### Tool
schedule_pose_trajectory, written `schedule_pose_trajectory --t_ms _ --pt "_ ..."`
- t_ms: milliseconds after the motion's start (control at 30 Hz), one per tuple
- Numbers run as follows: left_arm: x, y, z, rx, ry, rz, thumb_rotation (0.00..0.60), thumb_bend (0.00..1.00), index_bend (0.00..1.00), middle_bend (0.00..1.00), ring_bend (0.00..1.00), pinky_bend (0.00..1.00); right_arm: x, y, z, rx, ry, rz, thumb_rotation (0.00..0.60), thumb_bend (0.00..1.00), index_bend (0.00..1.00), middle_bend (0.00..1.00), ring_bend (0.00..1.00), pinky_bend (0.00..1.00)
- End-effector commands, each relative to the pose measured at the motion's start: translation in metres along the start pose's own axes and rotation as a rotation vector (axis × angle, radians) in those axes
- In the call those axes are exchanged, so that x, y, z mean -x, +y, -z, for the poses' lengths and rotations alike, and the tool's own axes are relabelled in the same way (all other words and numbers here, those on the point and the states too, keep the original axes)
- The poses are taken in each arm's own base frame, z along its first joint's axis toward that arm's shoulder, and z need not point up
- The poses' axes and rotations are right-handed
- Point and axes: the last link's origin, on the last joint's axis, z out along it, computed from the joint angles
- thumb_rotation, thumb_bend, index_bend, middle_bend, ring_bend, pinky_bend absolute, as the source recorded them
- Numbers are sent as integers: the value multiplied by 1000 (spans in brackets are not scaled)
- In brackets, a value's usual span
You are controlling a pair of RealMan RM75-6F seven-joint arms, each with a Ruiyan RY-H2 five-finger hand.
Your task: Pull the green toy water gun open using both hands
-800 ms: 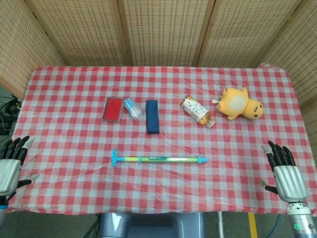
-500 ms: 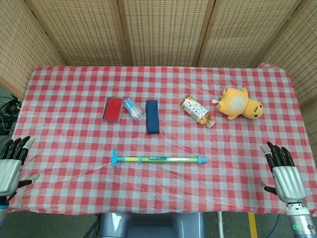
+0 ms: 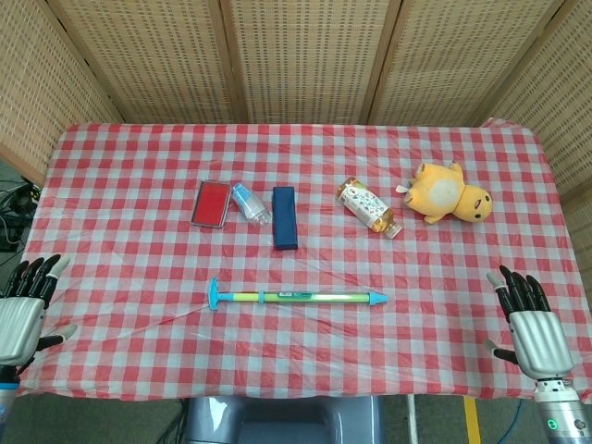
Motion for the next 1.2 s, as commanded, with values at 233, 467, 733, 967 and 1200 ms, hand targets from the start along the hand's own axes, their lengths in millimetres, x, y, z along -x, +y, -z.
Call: schedule_pose_trajectory --t_ms 233,467,733,967,1200 --pt "0 3 -2 8 7 -1 600 0 0 0 0 0 1 -1 0 -2 -6 3 600 122 0 0 0 0" --pt "2 35 -10 38 28 -13 600 0 3 65 72 102 1 1 0 14 -20 -18 600 122 0 0 0 0" --pt "3 119 -32 207 82 -67 600 0 162 665 592 531 3 0 0 8 -45 -28 600 122 0 0 0 0" --pt "13 178 -45 295 0 -78 600 142 378 886 793 678 3 0 0 3 -48 -43 600 122 0 0 0 0" --pt "27 223 -58 325 -105 -79 600 286 466 947 850 728 3 2 -2 7 -54 -58 600 122 0 0 0 0"
